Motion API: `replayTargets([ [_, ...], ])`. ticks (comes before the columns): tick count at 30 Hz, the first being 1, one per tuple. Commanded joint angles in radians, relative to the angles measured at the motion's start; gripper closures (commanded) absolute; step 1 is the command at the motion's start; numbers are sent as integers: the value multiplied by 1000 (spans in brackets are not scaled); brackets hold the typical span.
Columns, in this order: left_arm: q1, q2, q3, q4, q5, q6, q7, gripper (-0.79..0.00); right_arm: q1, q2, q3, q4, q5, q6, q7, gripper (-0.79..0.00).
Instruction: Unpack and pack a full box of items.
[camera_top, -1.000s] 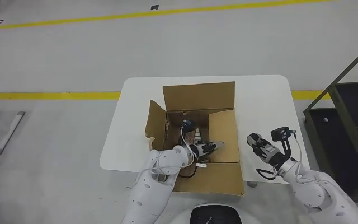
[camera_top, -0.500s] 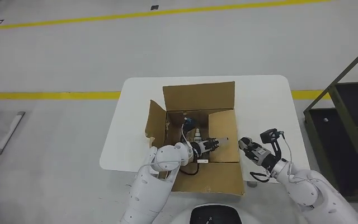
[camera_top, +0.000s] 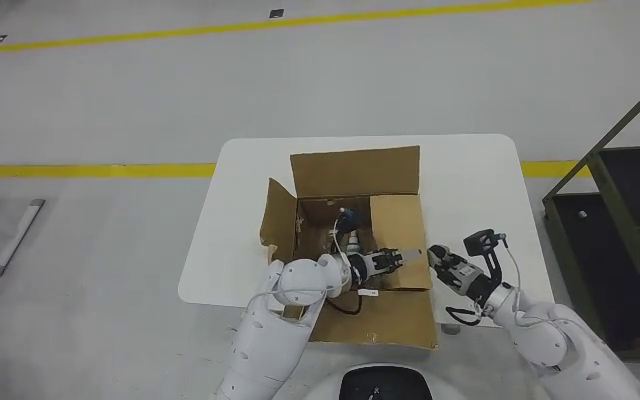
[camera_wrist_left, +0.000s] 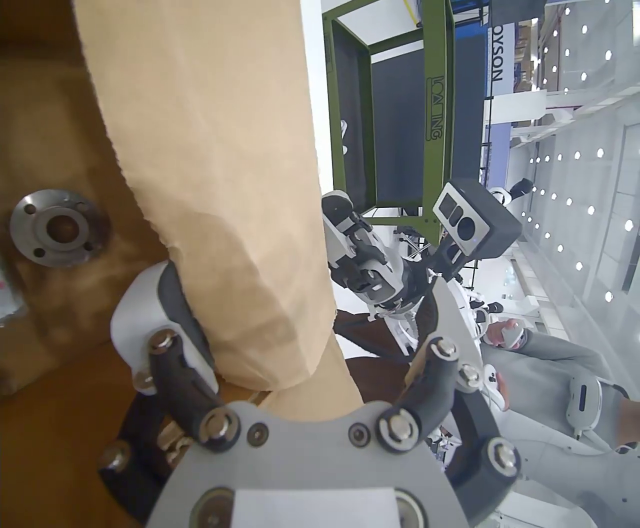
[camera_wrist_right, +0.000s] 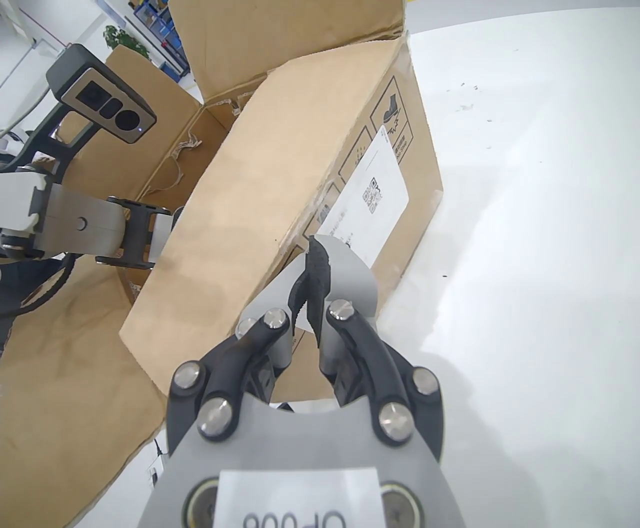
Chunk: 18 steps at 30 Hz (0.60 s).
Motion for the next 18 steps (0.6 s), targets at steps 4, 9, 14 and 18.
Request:
replayTargets([
  [4,-9,2,2,-34,-30,-15,-2,-785,-12,2,40,-13,29,30,-24,-274],
  [9,-43,-3,36,-54,-61,-36,-18,-785,-35,7,130,-44,125,52,-31,-360],
  [14,-81,-12,80,-62,-102,-63,-27,-785,-70,15,234,-83,234,61,-14,-400],
  [18,-110,-19,118,-53,-114,-85,-27,-785,-99,19,304,-109,351,65,29,-385],
])
